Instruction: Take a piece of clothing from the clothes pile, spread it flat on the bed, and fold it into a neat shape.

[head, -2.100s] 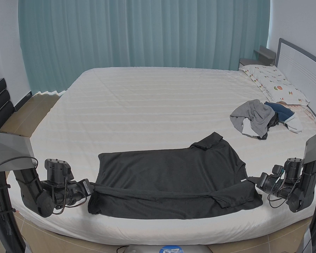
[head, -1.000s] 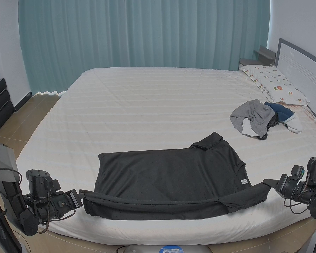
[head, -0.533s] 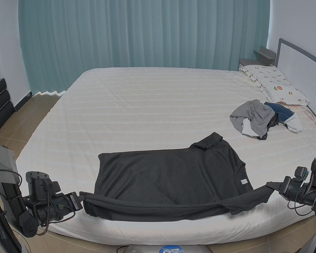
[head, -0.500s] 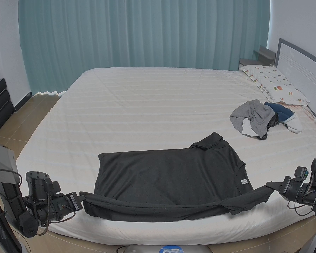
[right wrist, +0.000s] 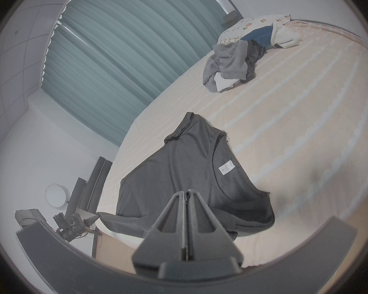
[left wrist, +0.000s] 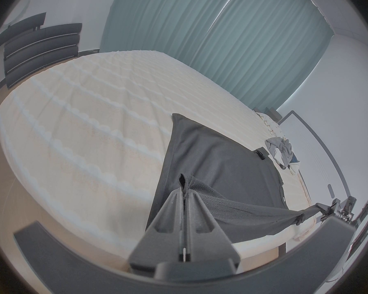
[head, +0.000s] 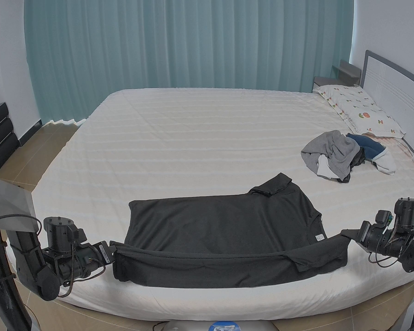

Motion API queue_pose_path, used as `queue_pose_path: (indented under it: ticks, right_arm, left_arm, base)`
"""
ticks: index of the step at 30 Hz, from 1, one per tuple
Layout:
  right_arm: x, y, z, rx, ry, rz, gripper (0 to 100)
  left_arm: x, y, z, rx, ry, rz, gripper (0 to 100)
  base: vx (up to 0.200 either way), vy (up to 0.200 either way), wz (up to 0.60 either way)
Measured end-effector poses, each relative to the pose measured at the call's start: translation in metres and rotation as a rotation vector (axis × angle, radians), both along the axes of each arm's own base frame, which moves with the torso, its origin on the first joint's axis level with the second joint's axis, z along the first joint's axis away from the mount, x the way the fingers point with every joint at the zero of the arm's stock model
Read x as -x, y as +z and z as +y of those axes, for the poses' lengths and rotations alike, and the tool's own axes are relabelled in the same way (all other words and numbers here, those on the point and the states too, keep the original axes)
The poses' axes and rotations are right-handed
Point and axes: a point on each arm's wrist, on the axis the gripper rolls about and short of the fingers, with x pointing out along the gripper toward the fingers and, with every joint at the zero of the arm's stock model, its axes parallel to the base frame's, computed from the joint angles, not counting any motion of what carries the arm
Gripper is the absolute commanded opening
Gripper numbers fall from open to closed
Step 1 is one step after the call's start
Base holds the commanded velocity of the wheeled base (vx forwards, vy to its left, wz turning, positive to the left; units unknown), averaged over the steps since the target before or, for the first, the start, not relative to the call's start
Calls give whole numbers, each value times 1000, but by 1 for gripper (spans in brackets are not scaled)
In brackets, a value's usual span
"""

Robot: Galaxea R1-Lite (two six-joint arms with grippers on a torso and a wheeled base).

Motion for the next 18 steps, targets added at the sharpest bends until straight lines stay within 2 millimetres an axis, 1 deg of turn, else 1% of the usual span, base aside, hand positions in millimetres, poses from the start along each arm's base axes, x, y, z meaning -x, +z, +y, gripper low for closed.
queue_pose_path:
  ticks: [10,18]
  right_arm:
    - [-30,-23,1,-1,11,35,0]
    - [-50,-38,4,0,-1,46,0]
  left_arm:
    - [-23,-24,1,-2,16,31,0]
    - [-33,-38,1,8,32,53,0]
  base:
    - [0,0,0]
    - [0,0,0]
